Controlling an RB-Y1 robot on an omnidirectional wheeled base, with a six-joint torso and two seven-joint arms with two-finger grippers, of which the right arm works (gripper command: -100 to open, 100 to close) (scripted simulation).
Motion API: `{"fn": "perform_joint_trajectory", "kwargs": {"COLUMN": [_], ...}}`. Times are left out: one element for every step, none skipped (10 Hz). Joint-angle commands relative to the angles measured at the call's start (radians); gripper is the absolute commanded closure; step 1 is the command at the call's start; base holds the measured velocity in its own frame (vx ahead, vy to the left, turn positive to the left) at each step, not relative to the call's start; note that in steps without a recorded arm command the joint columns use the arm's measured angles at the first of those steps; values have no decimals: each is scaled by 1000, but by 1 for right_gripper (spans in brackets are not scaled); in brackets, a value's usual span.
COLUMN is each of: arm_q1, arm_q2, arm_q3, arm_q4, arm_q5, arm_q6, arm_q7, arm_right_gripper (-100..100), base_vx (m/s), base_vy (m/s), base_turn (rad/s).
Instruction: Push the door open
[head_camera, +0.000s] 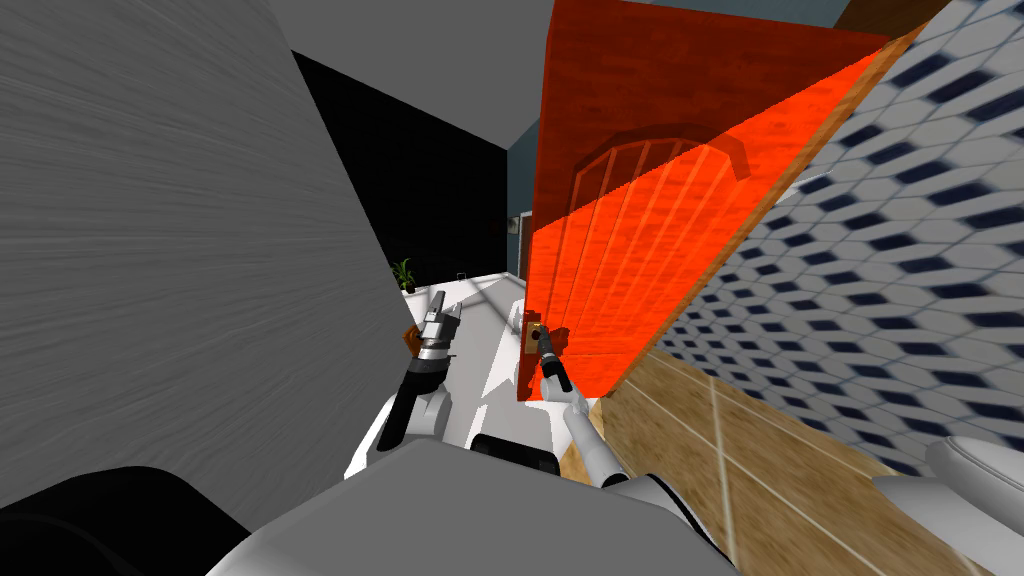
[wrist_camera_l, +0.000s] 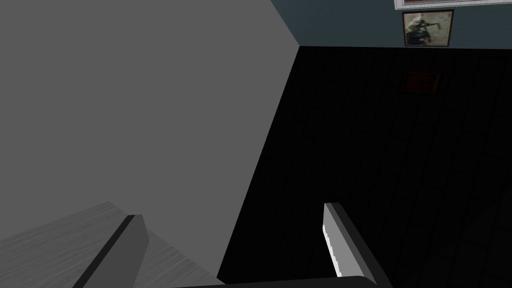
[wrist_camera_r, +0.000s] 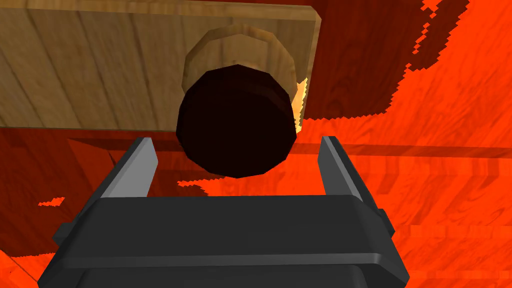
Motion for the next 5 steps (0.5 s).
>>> {"fn": "perform_joint_trajectory", "kwargs": {"arm_q1": [-1, 1, 1, 1, 1], "arm_q2": [28, 14, 14, 14, 14], "arm_q3": [-1, 0, 0, 0, 0], "arm_q4": [7, -2, -2, -2, -2], "arm_q5": [1, 0, 0, 0, 0], "arm_q6": [-6, 1, 1, 1, 1], "arm_q7": [4, 2, 2, 2, 2], "arm_right_gripper": [-100, -100, 100, 100, 100], "base_vx": [126, 48, 0, -22, -21], "base_vy": [83, 36, 0, -13, -12], "base_turn": [-2, -2, 0, 6, 3]}}
